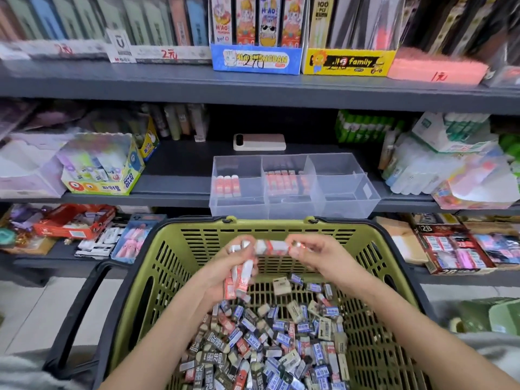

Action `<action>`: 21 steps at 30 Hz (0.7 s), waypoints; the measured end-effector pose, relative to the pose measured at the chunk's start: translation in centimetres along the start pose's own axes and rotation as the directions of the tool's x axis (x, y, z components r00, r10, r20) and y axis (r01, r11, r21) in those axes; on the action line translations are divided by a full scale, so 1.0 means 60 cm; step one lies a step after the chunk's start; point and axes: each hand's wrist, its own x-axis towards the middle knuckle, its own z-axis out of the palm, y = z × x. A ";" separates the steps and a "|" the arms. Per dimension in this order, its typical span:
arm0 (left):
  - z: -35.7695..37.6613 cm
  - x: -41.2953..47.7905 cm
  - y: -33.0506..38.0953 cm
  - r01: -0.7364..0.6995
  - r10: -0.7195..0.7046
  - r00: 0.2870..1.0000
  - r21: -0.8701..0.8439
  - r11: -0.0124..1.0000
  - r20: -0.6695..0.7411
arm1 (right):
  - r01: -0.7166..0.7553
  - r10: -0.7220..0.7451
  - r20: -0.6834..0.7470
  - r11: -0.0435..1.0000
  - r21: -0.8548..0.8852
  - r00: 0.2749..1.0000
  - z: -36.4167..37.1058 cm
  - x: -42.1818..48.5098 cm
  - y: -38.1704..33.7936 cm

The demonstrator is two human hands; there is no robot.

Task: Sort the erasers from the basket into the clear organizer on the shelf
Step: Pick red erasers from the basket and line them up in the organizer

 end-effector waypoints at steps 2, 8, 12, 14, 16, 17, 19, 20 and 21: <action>0.019 -0.008 0.028 -0.109 0.108 0.993 0.020 0.994 0.057 | 0.000 0.026 -0.133 0.981 0.193 0.991 0.009 0.006 -0.026; 0.070 -0.008 0.082 -0.299 0.299 0.954 0.029 0.954 -0.008 | 0.118 -0.087 -0.212 0.983 0.140 0.974 0.044 0.018 -0.069; 0.076 0.001 0.098 -0.280 0.279 0.960 -0.022 0.960 -0.028 | 0.132 -0.119 -0.235 0.990 0.040 0.965 0.034 0.031 -0.075; 0.079 0.009 0.112 -0.269 0.268 0.963 -0.048 0.962 -0.036 | 0.094 -0.072 -0.254 0.993 0.076 0.964 0.016 0.044 -0.082; 0.078 0.023 0.129 -0.270 0.267 0.962 -0.069 0.960 -0.048 | 0.076 -0.025 -0.287 0.983 0.170 0.958 -0.013 0.064 -0.093; 0.077 0.030 0.139 -0.274 0.271 0.962 -0.066 0.960 -0.045 | 0.081 -0.024 -0.312 0.982 0.171 0.950 -0.030 0.078 -0.100; 0.074 0.045 0.158 -0.285 0.284 0.958 -0.030 0.958 -0.038 | 0.083 -0.036 -0.370 0.990 0.110 0.928 -0.063 0.107 -0.112; 0.072 0.052 0.167 -0.293 0.292 0.956 -0.010 0.956 -0.036 | 0.087 -0.042 -0.398 0.992 0.096 0.916 -0.077 0.123 -0.117; 0.070 0.059 0.176 -0.299 0.299 0.954 0.005 0.954 -0.032 | 0.094 -0.044 -0.425 0.991 0.098 0.904 -0.090 0.138 -0.121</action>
